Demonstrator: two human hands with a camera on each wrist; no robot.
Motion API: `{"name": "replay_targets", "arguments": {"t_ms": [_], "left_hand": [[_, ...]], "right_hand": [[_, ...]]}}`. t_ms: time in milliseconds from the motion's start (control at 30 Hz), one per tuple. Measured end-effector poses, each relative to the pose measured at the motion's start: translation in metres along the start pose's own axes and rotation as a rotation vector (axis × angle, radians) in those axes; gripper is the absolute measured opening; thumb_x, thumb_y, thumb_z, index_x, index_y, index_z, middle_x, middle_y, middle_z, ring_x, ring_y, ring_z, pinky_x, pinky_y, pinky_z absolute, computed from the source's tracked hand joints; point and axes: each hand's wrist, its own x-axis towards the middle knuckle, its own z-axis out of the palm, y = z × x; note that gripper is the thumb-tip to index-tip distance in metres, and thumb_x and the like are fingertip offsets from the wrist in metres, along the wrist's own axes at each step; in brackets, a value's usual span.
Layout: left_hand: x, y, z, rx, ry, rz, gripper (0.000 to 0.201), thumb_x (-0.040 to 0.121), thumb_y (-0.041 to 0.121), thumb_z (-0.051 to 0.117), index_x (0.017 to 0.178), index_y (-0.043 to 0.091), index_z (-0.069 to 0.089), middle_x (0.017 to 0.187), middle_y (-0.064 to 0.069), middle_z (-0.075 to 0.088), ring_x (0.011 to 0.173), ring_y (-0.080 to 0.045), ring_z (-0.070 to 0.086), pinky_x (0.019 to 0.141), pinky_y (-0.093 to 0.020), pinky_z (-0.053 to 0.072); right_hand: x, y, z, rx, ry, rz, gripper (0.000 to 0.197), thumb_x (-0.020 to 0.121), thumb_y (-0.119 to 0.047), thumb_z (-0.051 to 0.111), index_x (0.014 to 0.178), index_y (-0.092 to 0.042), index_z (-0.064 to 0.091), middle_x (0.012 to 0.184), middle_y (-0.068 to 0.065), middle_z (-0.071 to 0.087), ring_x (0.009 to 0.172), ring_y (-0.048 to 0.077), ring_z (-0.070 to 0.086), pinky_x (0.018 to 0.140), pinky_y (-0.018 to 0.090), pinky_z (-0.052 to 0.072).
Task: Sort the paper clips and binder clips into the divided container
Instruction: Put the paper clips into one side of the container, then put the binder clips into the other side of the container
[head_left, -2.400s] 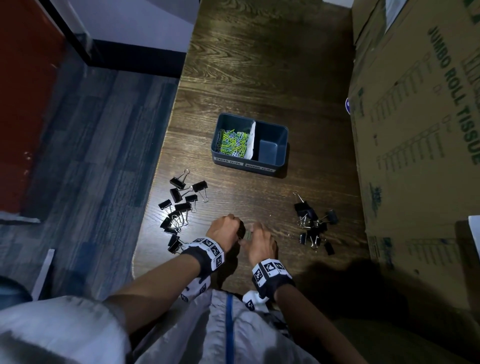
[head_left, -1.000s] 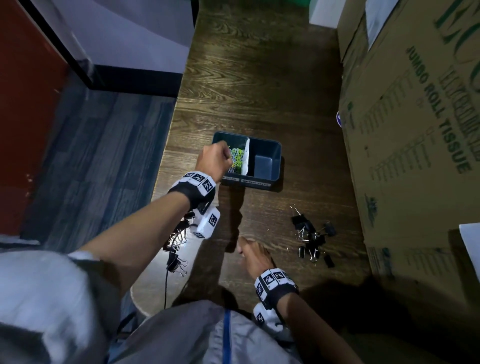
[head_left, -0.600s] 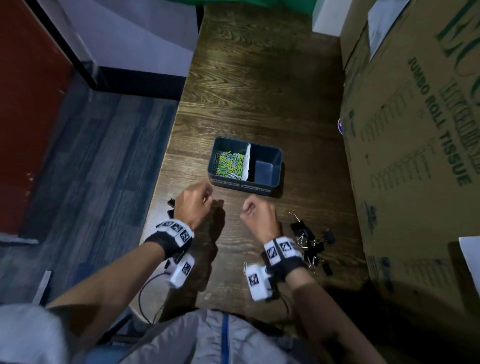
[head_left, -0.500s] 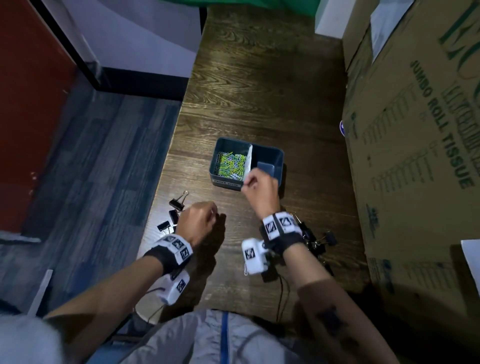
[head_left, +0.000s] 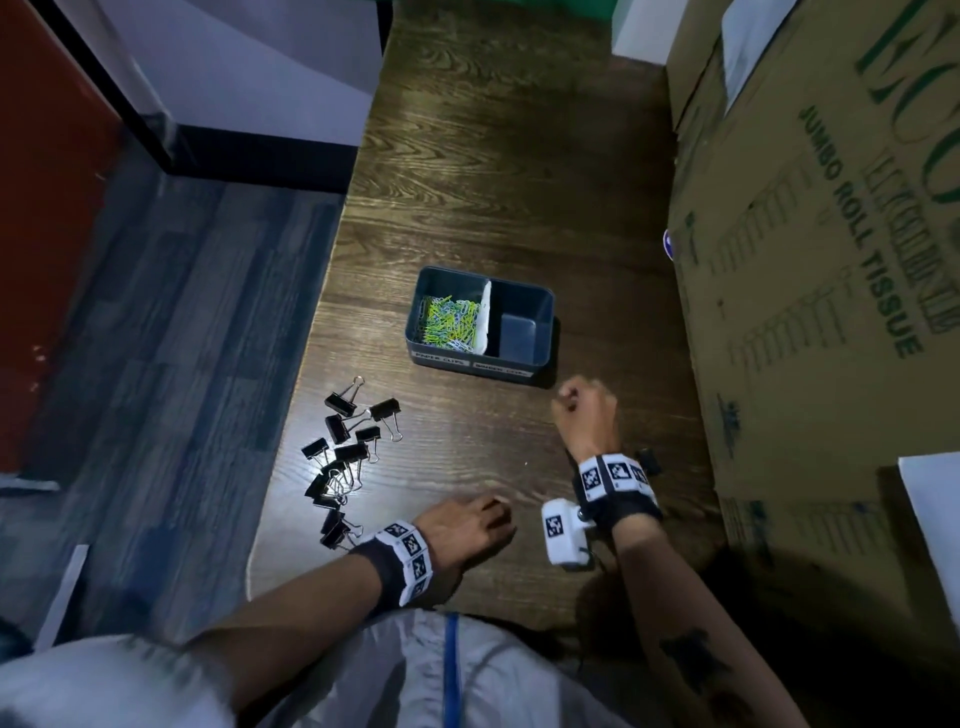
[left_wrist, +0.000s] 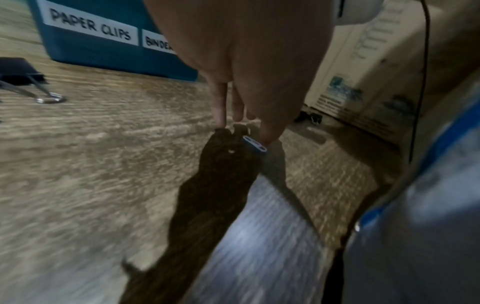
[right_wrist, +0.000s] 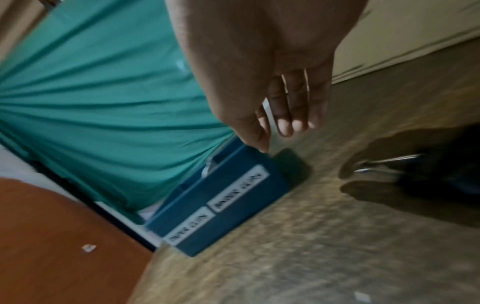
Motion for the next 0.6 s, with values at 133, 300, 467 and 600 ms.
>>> {"name": "replay_targets", "arguments": {"t_ms": [133, 300, 467, 600], "left_hand": [[-0.008, 0.005, 0.013, 0.044, -0.082, 0.036, 0.023, 0.091, 0.027, 0.054, 0.106, 0.015, 0.065, 0.116, -0.006, 0.062, 0.107, -0.027, 0.055, 0.071, -0.035, 0.056], [-0.013, 0.004, 0.017, 0.092, -0.1, -0.011, 0.009, 0.082, 0.017, 0.061, 0.091, 0.015, 0.064, 0.094, -0.001, 0.062, 0.087, -0.022, 0.055, 0.054, -0.03, 0.051], [-0.015, 0.01, -0.004, -0.067, -0.217, -0.182, 0.02, 0.061, 0.017, 0.068, 0.08, 0.019, 0.062, 0.086, -0.002, 0.058, 0.071, -0.021, 0.055, 0.052, -0.029, 0.05], [-0.01, 0.0, -0.009, -0.306, -0.258, -0.448, 0.008, 0.067, 0.018, 0.064, 0.07, 0.017, 0.057, 0.075, 0.004, 0.062, 0.062, -0.018, 0.058, 0.055, -0.027, 0.05]], "right_hand": [[-0.015, 0.055, -0.008, -0.165, -0.05, 0.236, 0.034, 0.088, -0.024, 0.072, 0.119, -0.019, 0.062, 0.133, 0.011, 0.048, 0.126, 0.031, 0.045, 0.102, 0.045, 0.044], [-0.027, 0.105, -0.001, -0.116, -0.038, 0.415, 0.065, 0.086, -0.046, 0.071, 0.142, -0.023, 0.047, 0.152, 0.016, 0.031, 0.138, 0.039, 0.03, 0.11, 0.058, 0.034], [-0.04, 0.11, 0.024, -0.055, -0.204, 0.455, 0.088, 0.081, -0.065, 0.066, 0.153, -0.032, 0.028, 0.165, 0.011, 0.005, 0.147, 0.043, 0.013, 0.115, 0.062, 0.024], [-0.05, 0.087, 0.041, -0.124, -0.207, 0.398, 0.089, 0.079, -0.061, 0.071, 0.152, -0.032, 0.029, 0.163, 0.015, 0.011, 0.144, 0.043, 0.02, 0.112, 0.059, 0.03]]}}
